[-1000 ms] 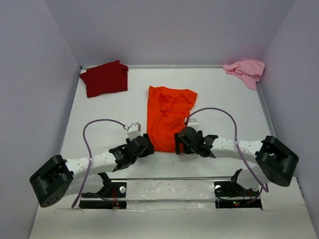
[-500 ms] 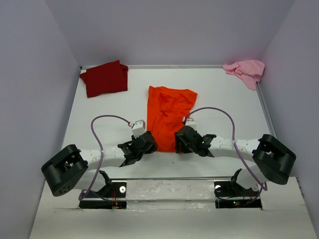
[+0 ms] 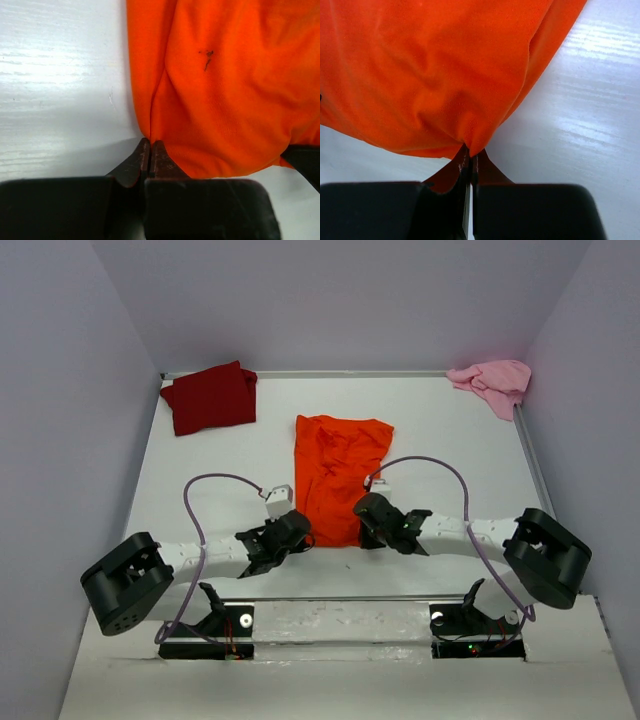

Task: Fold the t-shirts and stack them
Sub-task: Fold the tshirt

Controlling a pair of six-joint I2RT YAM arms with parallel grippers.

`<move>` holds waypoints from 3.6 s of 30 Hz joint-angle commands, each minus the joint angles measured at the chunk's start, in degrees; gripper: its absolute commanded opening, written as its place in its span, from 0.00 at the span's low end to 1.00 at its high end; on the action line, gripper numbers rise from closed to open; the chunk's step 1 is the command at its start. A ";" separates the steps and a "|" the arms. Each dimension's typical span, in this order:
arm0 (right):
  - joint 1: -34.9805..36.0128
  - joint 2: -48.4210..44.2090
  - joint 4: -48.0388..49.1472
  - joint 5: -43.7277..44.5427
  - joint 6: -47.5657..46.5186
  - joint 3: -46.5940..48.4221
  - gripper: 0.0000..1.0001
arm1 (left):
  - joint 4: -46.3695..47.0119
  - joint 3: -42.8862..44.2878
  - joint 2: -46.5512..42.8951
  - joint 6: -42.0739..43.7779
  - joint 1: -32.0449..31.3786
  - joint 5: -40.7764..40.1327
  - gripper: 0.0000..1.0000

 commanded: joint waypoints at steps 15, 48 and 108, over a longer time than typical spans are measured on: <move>4.73 -26.16 -21.17 -4.44 8.93 -7.32 0.00 | -15.37 1.87 -4.04 -23.35 -26.94 -6.46 0.00; 4.74 -13.97 -20.32 32.12 -4.23 16.85 0.00 | -21.91 18.48 -15.21 -0.08 -12.20 -26.68 0.00; -12.84 21.02 14.77 14.21 -29.04 29.93 0.78 | -5.55 46.18 2.20 41.67 22.08 -7.35 0.82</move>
